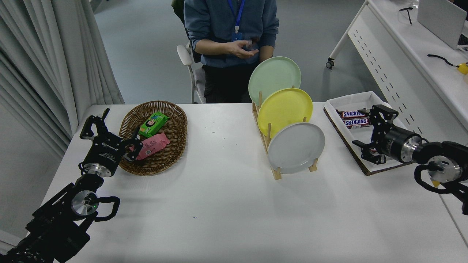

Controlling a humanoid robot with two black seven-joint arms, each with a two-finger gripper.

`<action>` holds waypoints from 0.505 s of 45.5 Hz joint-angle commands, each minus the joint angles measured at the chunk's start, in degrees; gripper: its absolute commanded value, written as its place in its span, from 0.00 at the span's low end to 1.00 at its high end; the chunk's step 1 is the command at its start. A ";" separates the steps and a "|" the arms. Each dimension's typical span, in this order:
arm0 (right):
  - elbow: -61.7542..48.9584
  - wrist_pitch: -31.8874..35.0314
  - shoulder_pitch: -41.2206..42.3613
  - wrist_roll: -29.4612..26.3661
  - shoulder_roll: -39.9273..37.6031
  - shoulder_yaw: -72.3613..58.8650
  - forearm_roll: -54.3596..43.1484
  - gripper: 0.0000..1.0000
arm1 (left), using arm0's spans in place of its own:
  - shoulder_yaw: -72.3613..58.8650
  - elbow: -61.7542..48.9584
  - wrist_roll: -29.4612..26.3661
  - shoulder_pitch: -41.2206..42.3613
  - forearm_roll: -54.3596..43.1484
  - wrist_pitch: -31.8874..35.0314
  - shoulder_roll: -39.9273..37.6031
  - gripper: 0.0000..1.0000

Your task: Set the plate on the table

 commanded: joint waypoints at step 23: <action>12.06 -1.80 6.55 -0.05 -6.09 -9.95 8.63 0.99 | 0.00 -0.04 0.00 -0.01 -0.05 0.00 0.00 1.00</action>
